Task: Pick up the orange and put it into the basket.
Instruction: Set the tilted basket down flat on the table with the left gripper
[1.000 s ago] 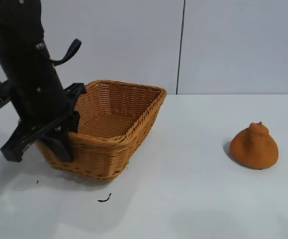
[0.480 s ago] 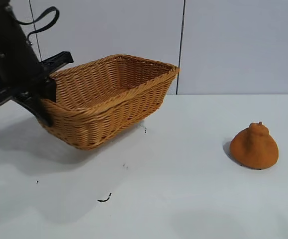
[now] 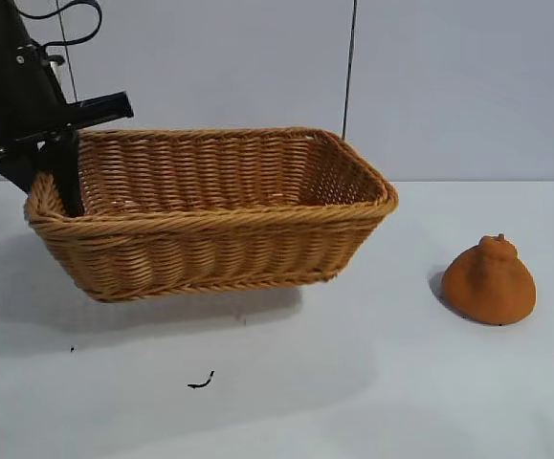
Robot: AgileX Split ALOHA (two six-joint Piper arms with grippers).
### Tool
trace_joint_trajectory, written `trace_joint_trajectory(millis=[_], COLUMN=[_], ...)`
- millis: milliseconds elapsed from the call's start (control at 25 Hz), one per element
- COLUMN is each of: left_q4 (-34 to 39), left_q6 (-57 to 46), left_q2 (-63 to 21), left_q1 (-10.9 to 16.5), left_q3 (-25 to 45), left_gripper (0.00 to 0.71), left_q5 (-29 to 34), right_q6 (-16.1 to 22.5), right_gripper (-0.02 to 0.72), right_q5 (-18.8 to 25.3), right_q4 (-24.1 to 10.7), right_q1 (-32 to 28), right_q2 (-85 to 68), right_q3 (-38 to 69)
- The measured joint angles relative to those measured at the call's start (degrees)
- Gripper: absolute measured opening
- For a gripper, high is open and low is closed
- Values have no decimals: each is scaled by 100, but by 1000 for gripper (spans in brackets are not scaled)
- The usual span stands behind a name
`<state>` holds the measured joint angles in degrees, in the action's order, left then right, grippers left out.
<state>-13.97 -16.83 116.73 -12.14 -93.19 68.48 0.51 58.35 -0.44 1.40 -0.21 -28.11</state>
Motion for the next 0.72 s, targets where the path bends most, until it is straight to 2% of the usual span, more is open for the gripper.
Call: trace_joint_trajectory(millis=[200, 440, 720], left_q4=[-10, -44, -92], left_q6=[776, 863, 863], left_q2=[118, 463, 899], left_q1=[0, 0, 0], left_q3=[-93, -94, -94], left_gripper=[90, 90, 90], left_q5=[58, -51, -487], right_q6=[0, 0, 0], right_gripper=[631, 631, 631], right_q5=[0, 0, 6], right_q4=[0, 0, 0], right_q1=[0, 0, 0], right_q2=[0, 0, 0], right_q3=[0, 0, 0])
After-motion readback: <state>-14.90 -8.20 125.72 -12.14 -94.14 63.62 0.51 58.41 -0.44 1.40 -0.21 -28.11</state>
